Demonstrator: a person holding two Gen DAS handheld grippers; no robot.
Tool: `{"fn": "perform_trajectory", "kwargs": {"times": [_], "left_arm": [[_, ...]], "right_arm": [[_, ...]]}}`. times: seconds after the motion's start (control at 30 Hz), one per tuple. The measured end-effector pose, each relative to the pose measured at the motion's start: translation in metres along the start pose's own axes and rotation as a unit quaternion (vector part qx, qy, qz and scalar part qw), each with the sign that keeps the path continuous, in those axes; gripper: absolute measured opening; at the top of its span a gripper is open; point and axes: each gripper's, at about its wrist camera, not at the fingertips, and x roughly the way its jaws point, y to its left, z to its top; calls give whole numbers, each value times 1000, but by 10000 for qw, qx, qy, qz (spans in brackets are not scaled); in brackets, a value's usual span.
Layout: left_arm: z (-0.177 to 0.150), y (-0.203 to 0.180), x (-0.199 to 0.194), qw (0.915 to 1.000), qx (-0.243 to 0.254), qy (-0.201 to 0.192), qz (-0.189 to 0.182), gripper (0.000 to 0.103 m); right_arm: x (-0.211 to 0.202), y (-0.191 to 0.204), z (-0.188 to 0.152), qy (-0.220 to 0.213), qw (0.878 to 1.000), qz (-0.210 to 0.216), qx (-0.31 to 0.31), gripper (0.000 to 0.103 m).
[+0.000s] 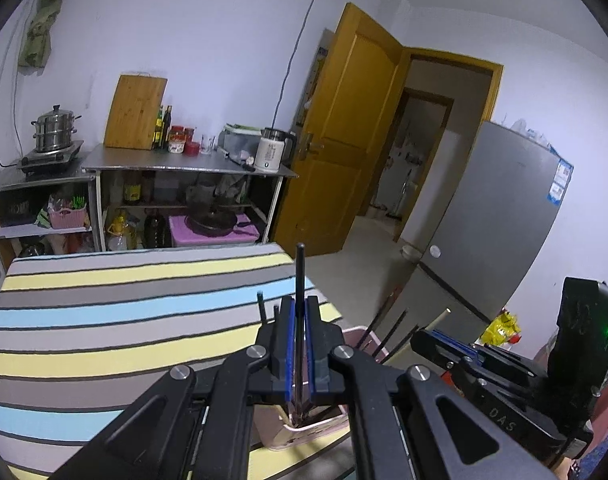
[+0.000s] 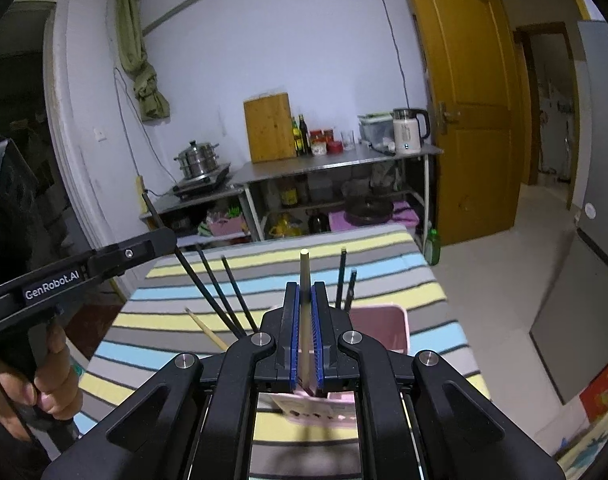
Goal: Organize utensils
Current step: 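Lift both held chopsticks and carry them over the pink holder, lowering them in, then open both tools to release the chopsticks into the holder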
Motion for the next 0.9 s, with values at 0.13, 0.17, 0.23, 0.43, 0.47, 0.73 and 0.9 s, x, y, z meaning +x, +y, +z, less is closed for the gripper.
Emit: {"fn": "perform_trajectory", "kwargs": {"times": [0.13, 0.17, 0.23, 0.43, 0.47, 0.73, 0.9], "left_arm": [[-15, 3, 18, 9998, 30, 170, 39, 4], [-18, 3, 22, 9997, 34, 220, 36, 4], [-24, 4, 31, 9995, 61, 307, 52, 4], [-40, 2, 47, 9988, 202, 408, 154, 5], [-41, 2, 48, 9988, 212, 405, 155, 5], [-42, 0, 36, 9991, 247, 306, 134, 10], [-41, -4, 19, 9993, 287, 179, 149, 14]], "right_arm": [[16, -6, -13, 168, 9999, -34, 23, 6], [20, -7, -17, 221, 9997, -32, 42, 6], [29, -10, -23, 317, 9995, -25, 69, 6], [49, -16, -40, 591, 9982, -41, 120, 6], [52, -17, -43, 633, 9979, -51, 119, 6], [47, -18, -46, 656, 9977, -71, 173, 7], [30, -15, -39, 490, 9986, -96, 169, 16]]}}
